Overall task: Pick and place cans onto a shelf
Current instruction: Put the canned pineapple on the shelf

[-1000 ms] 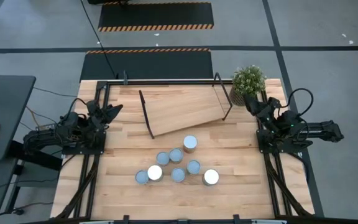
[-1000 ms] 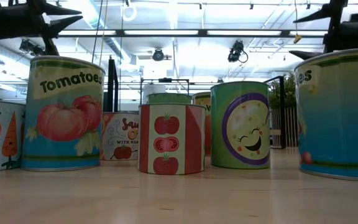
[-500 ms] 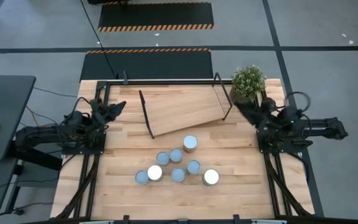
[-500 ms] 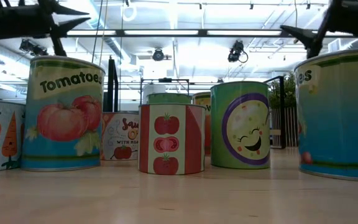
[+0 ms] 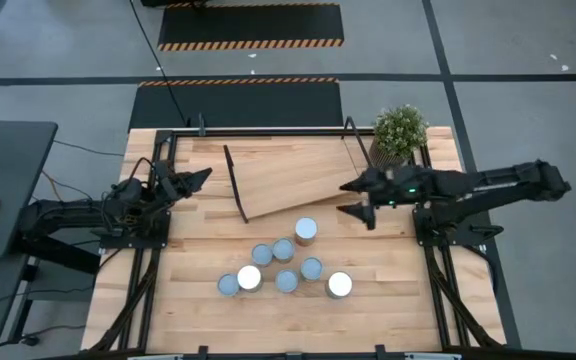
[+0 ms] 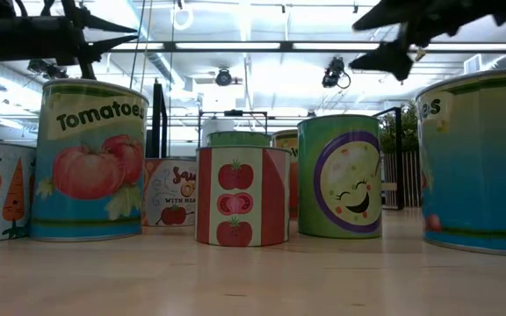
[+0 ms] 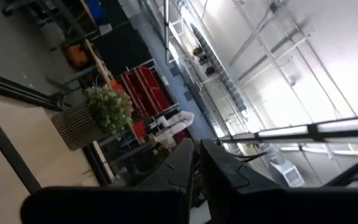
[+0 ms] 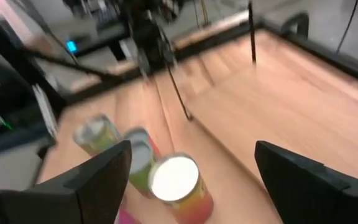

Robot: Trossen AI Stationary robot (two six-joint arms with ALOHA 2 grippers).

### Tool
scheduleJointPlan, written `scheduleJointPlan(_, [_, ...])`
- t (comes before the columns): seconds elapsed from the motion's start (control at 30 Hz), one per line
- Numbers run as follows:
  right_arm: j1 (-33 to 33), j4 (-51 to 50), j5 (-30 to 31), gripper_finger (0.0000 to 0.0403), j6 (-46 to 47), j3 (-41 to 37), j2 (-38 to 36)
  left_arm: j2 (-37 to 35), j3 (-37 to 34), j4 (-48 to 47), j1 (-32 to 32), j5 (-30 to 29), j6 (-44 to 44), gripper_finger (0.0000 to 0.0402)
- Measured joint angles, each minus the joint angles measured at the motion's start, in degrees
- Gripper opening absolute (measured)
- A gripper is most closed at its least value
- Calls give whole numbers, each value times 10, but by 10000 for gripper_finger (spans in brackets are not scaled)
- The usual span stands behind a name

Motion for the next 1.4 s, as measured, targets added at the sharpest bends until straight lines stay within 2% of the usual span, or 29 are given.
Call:
scheduleJointPlan(0.2, [4,-83,-1,348,-42,82,122,0,0,-12,0,5,8,36])
scheduleJointPlan(0.37, [4,-187,-20,350,-106,164,202,0,0,0,0,49,-20,36])
scheduleJointPlan(0.57, [11,-308,-35,370,-196,244,289,0,0,1,0,66,44,43])
scheduleJointPlan(0.67, [17,-341,-48,384,-222,273,328,0,0,-8,0,59,60,73])
scheduleJointPlan(0.8, [24,-366,-61,398,-234,308,373,0,0,-32,0,58,78,138])
scheduleJointPlan(1.03, [36,-373,-52,399,-256,327,434,0,7,-35,0,55,211,229])
scheduleJointPlan(1.2, [37,-365,-48,398,-260,327,458,0,41,-72,0,34,319,253])
scheduleJointPlan(1.4, [37,-320,-32,399,-271,327,466,0,106,-166,0,4,426,250])
